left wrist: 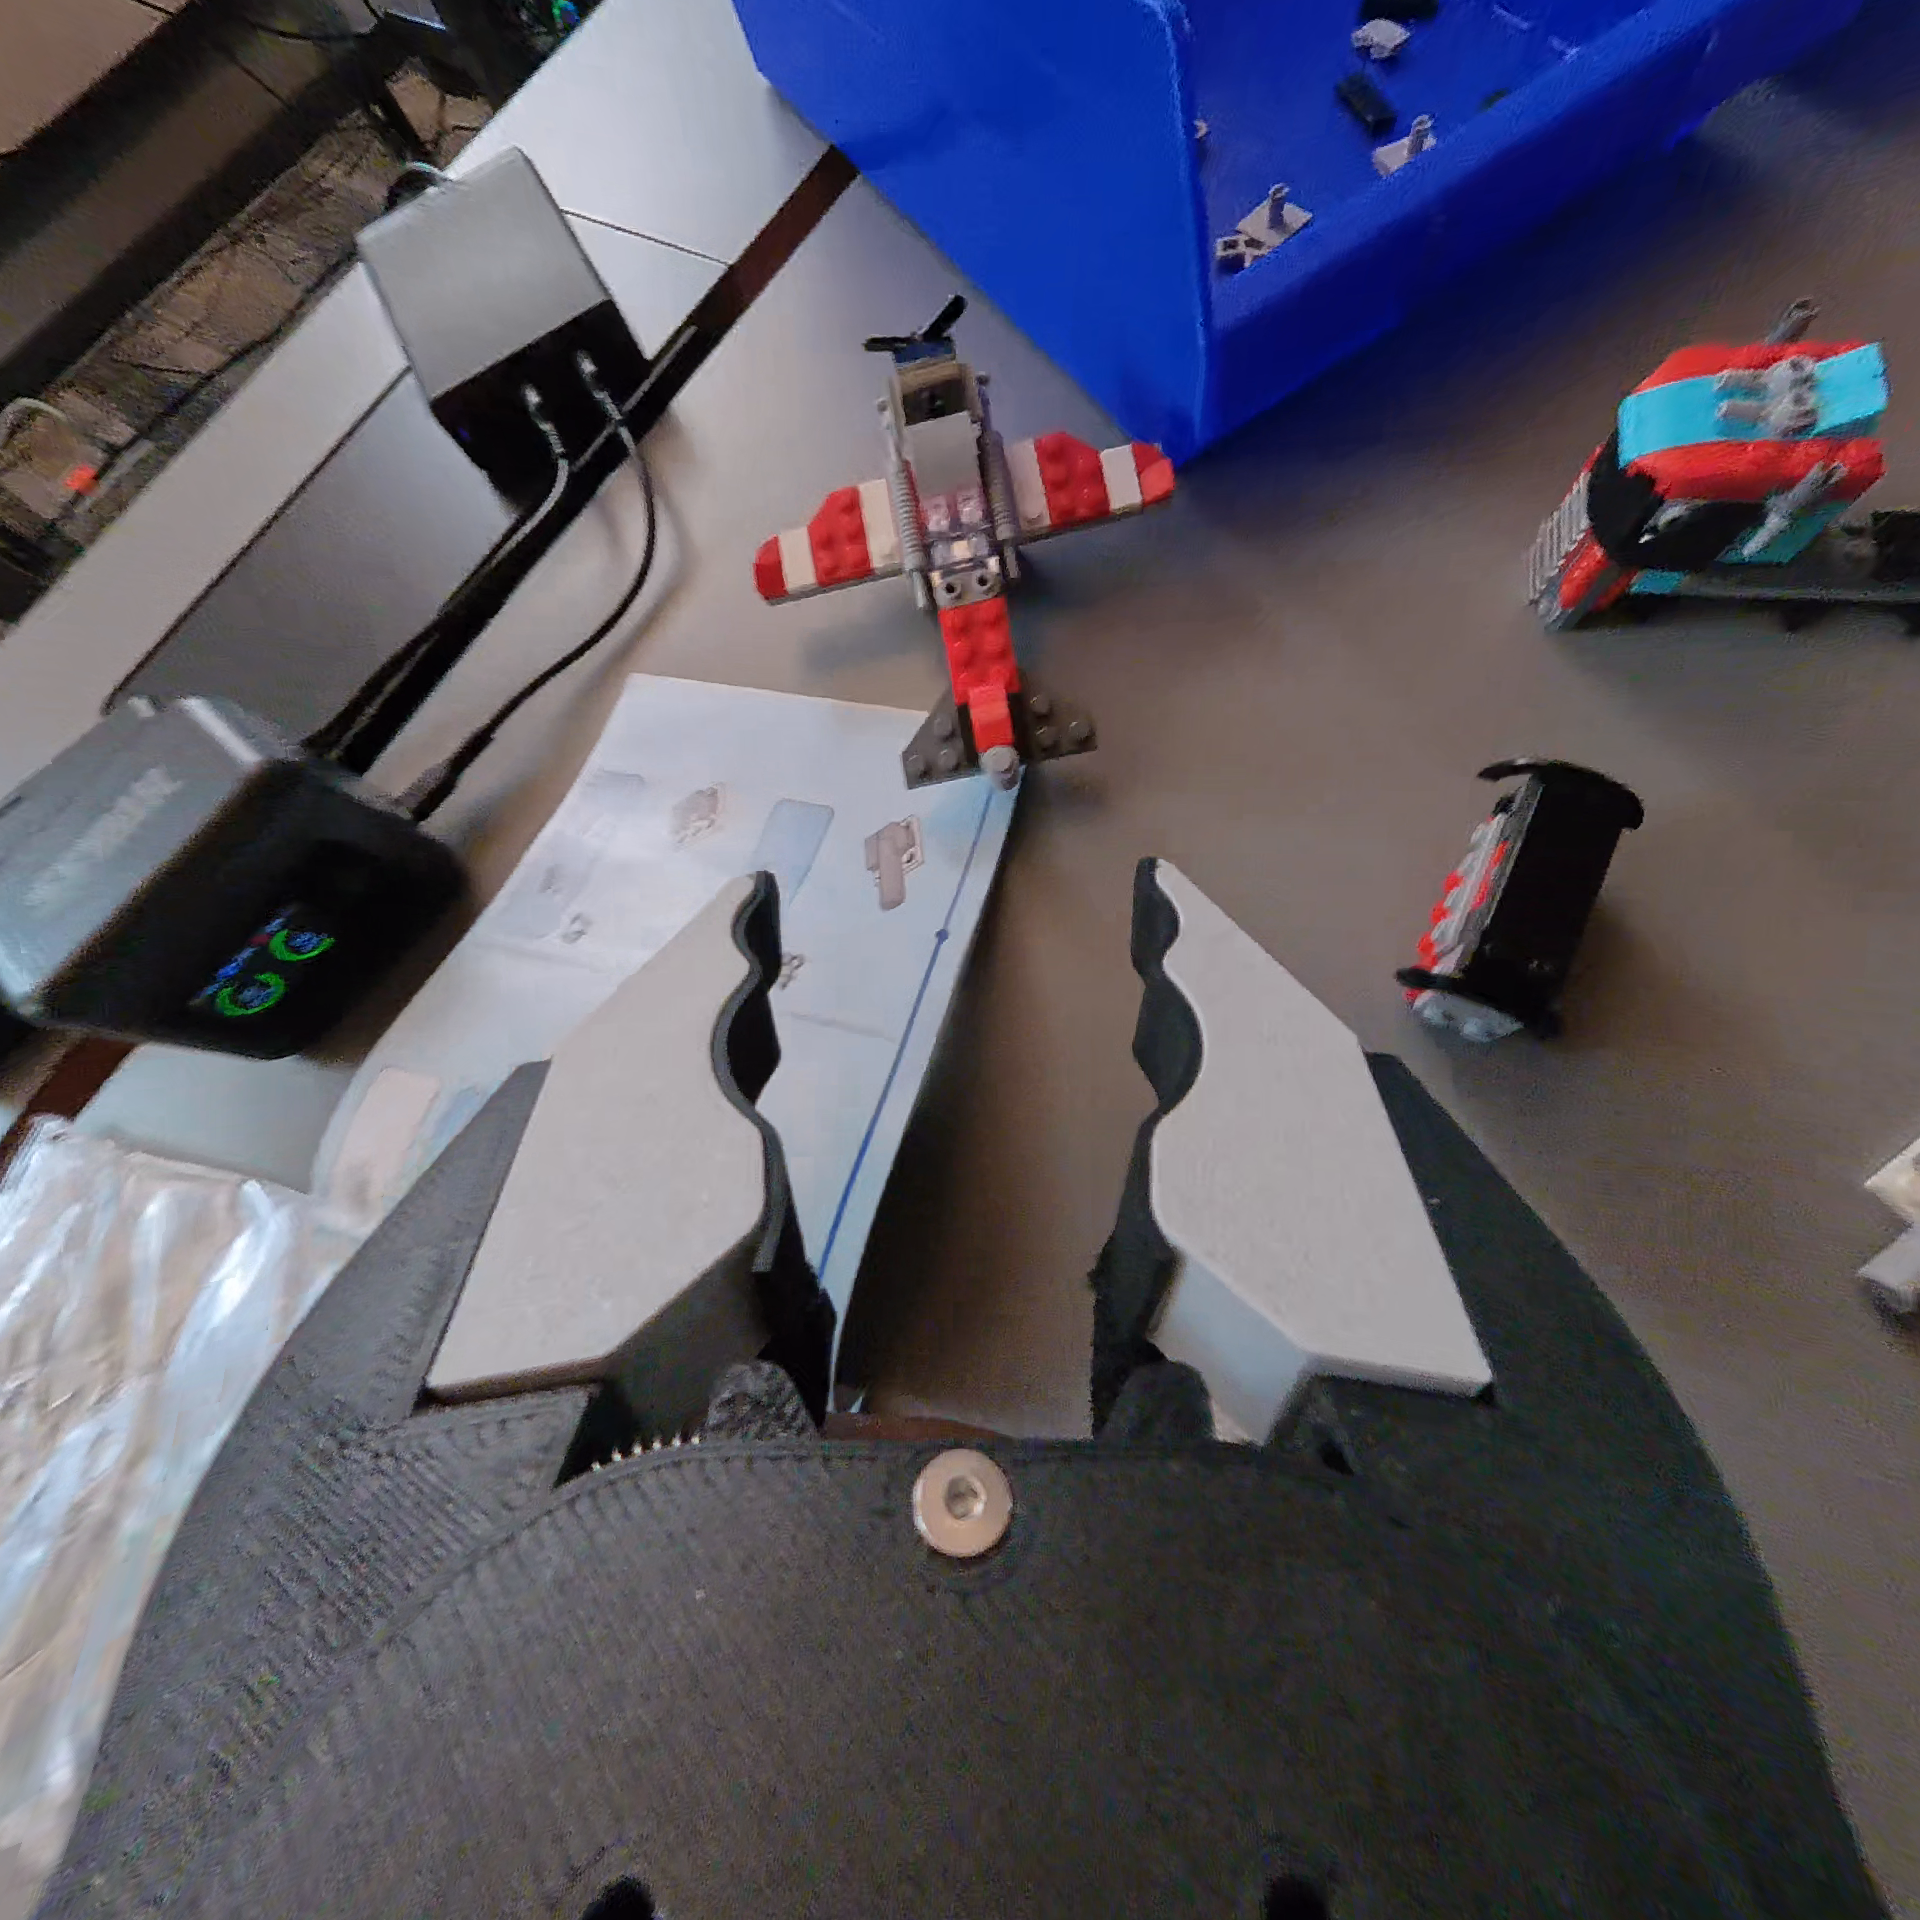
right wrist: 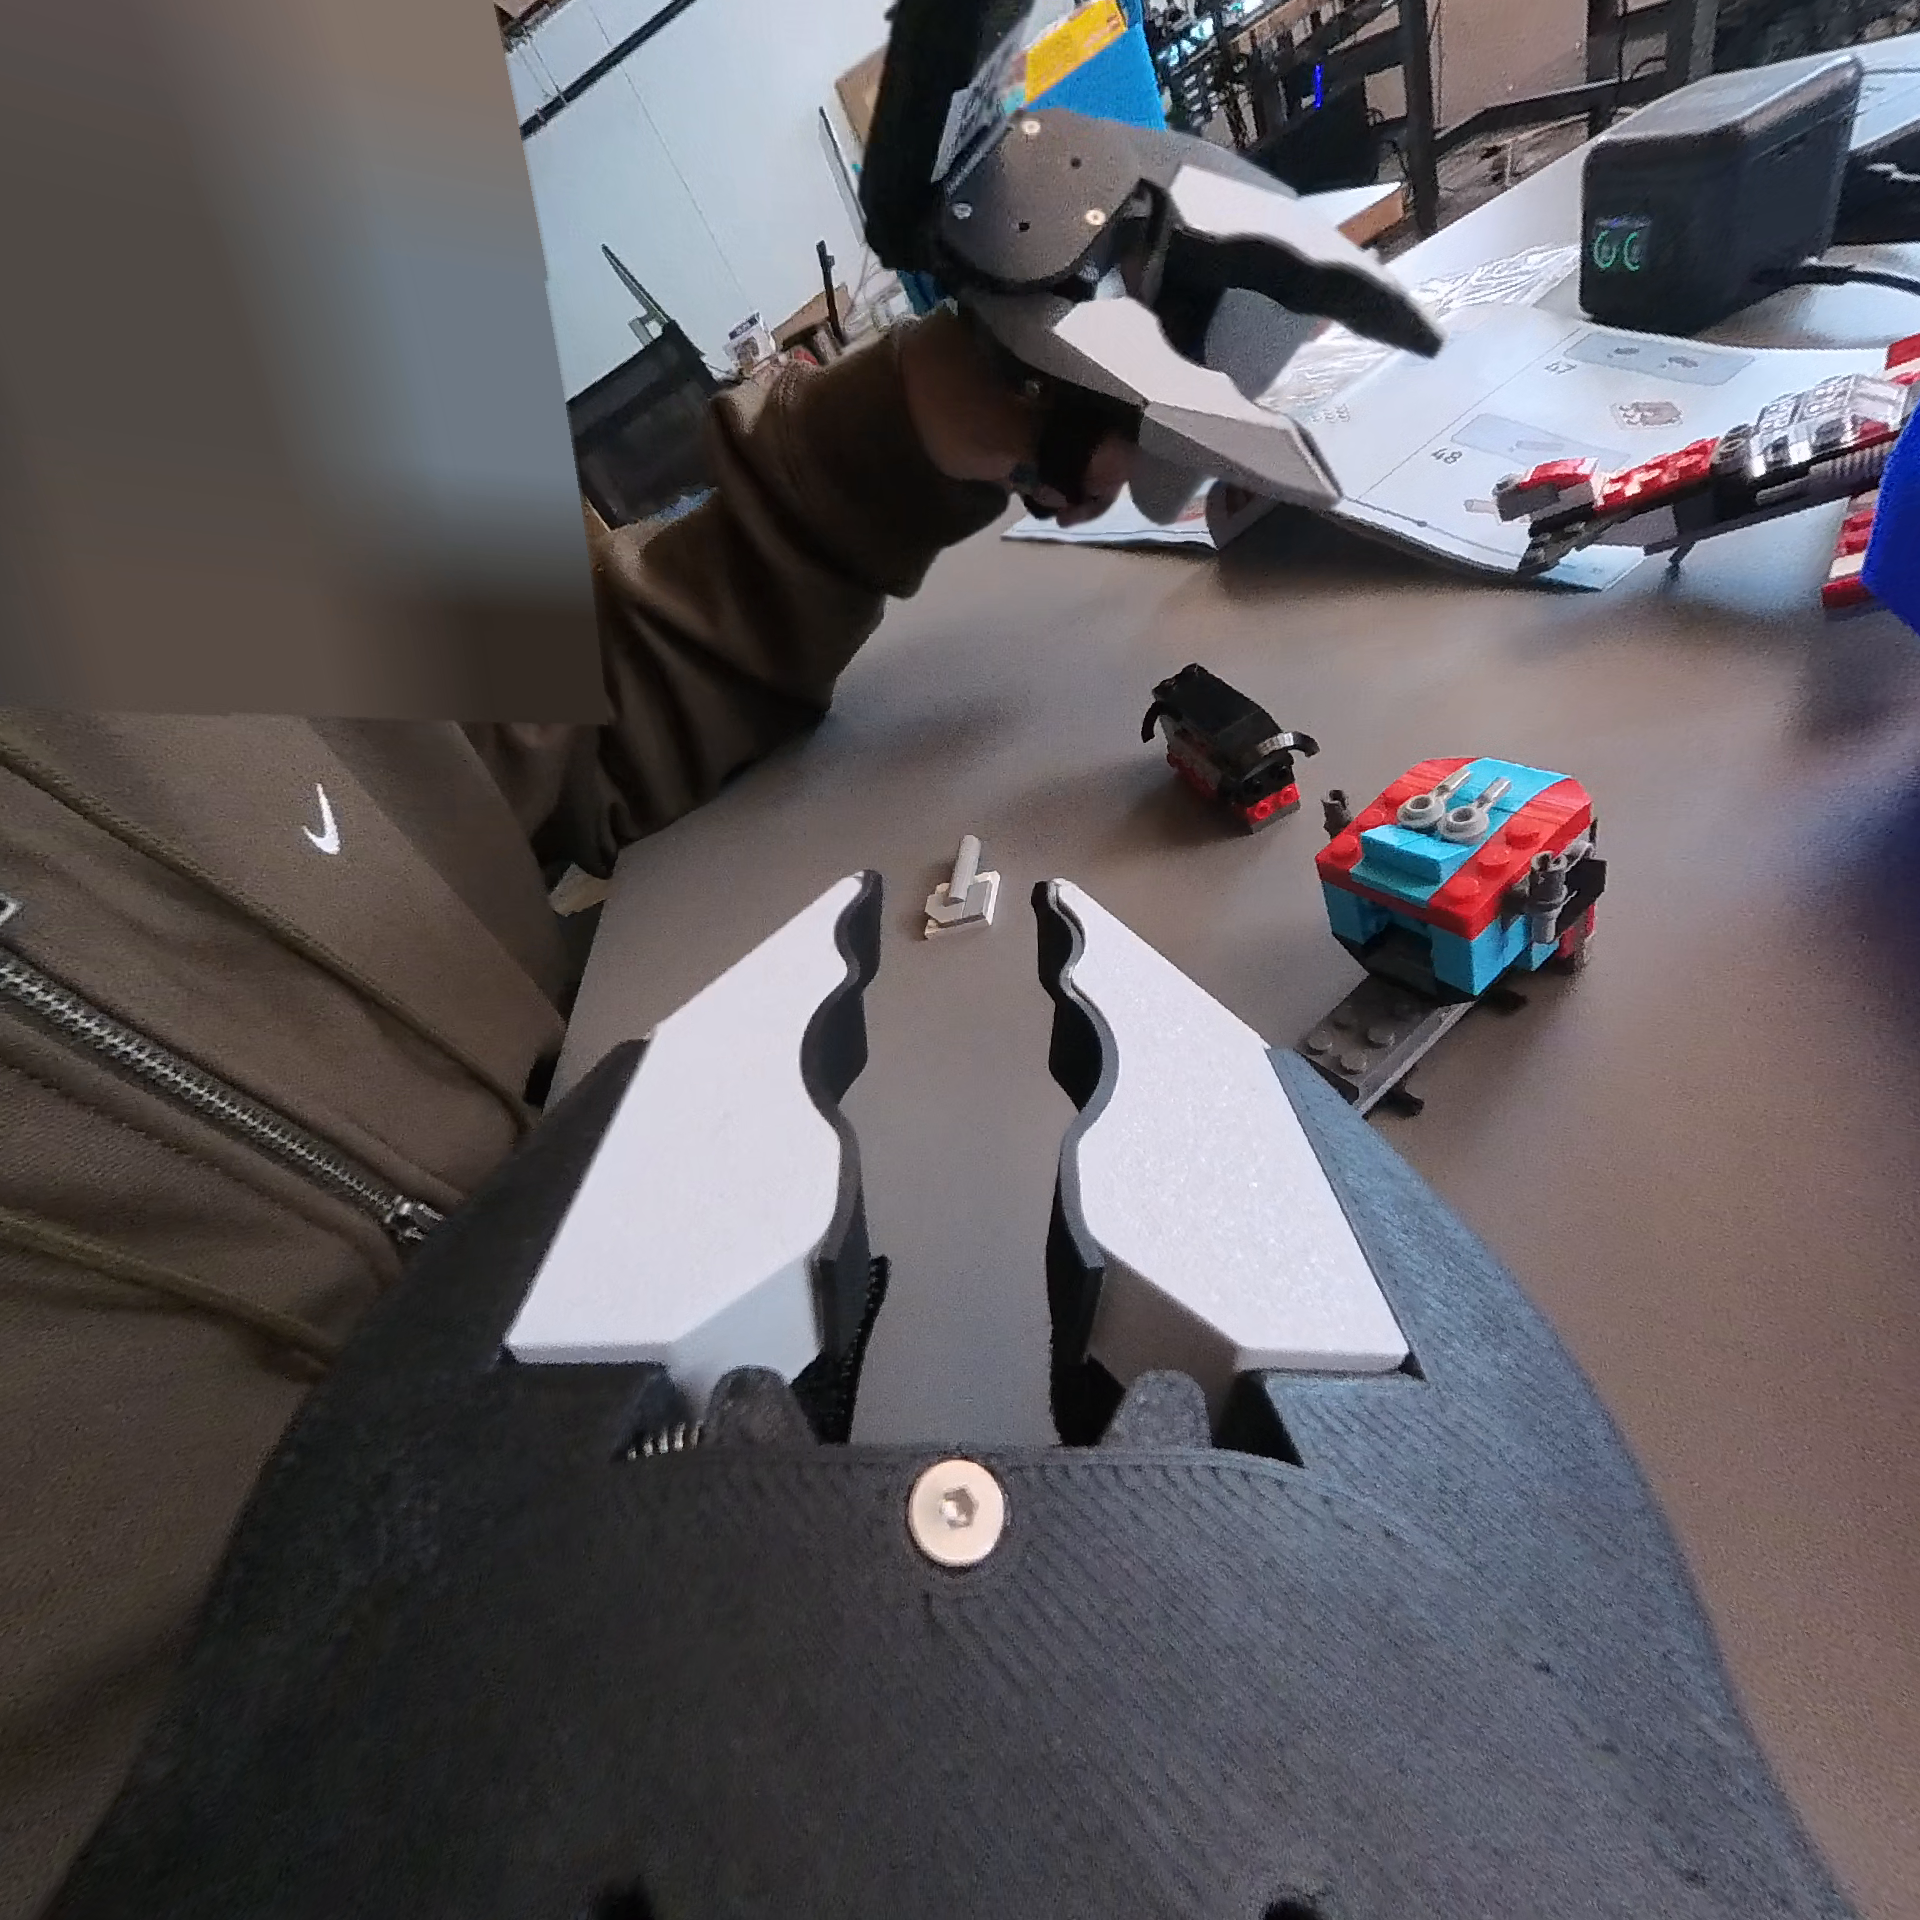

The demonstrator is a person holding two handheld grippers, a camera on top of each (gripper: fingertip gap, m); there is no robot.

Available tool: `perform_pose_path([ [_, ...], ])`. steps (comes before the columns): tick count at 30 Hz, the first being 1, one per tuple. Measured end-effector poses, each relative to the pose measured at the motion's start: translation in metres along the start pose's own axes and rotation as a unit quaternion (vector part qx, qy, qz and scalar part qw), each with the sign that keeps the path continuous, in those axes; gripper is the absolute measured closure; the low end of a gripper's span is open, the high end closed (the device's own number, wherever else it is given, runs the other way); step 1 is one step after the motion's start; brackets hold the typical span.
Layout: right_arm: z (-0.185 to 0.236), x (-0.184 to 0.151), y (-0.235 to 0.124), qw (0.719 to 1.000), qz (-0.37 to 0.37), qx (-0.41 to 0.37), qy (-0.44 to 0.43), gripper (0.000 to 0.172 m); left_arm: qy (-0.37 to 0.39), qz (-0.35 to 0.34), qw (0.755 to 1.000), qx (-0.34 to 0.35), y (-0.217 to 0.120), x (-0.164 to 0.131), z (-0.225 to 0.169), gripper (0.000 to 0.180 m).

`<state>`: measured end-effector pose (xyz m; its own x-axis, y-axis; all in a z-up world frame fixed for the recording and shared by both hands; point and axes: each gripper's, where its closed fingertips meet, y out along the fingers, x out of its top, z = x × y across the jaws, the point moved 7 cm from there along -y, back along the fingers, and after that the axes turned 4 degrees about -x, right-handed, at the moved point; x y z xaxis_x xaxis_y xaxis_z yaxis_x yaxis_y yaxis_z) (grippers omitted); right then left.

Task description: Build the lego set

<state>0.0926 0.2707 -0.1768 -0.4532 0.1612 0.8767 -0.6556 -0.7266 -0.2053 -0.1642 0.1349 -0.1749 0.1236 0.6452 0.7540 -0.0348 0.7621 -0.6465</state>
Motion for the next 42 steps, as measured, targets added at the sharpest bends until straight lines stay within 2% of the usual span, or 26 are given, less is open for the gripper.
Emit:
perform_pose_path([
  [7, 0.000, 0.000, 0.001, 1.000, 0.003, 0.009, 0.003, 0.141, -0.084, 0.010, 0.996, -0.012, 0.028, 0.016, -0.011, 0.134],
  [13, 0.003, -0.001, 0.000, 1.000, 0.003, 0.007, -0.008, 0.141, -0.109, 0.046, 0.993, -0.016, 0.053, 0.019, -0.021, 0.136],
  [24, 0.004, -0.001, -0.001, 1.000, 0.003, 0.008, -0.010, 0.141, -0.117, 0.006, 0.989, -0.093, 0.075, 0.042, -0.040, 0.135],
  [26, 0.004, -0.002, -0.001, 1.000, 0.004, 0.008, -0.010, 0.141, -0.106, 0.009, 0.990, -0.090, 0.070, 0.042, -0.039, 0.134],
  [32, 0.005, -0.002, -0.002, 1.000, 0.005, 0.009, -0.013, 0.141, -0.030, 0.033, 0.999, 0.004, 0.028, 0.032, 0.005, 0.124],
  [34, 0.005, -0.003, -0.002, 1.000, 0.005, 0.009, -0.012, 0.141, 0.002, 0.050, 0.999, -0.008, 0.023, 0.023, 0.010, 0.120],
  [37, 0.006, -0.003, -0.002, 1.000, 0.006, 0.009, -0.013, 0.141, 0.036, 0.071, 0.995, -0.067, 0.022, 0.011, 0.003, 0.120],
  [42, 0.006, -0.003, -0.002, 1.000, 0.008, 0.008, -0.016, 0.141, 0.057, 0.107, 0.991, -0.049, 0.025, 0.000, 0.010, 0.119],
])
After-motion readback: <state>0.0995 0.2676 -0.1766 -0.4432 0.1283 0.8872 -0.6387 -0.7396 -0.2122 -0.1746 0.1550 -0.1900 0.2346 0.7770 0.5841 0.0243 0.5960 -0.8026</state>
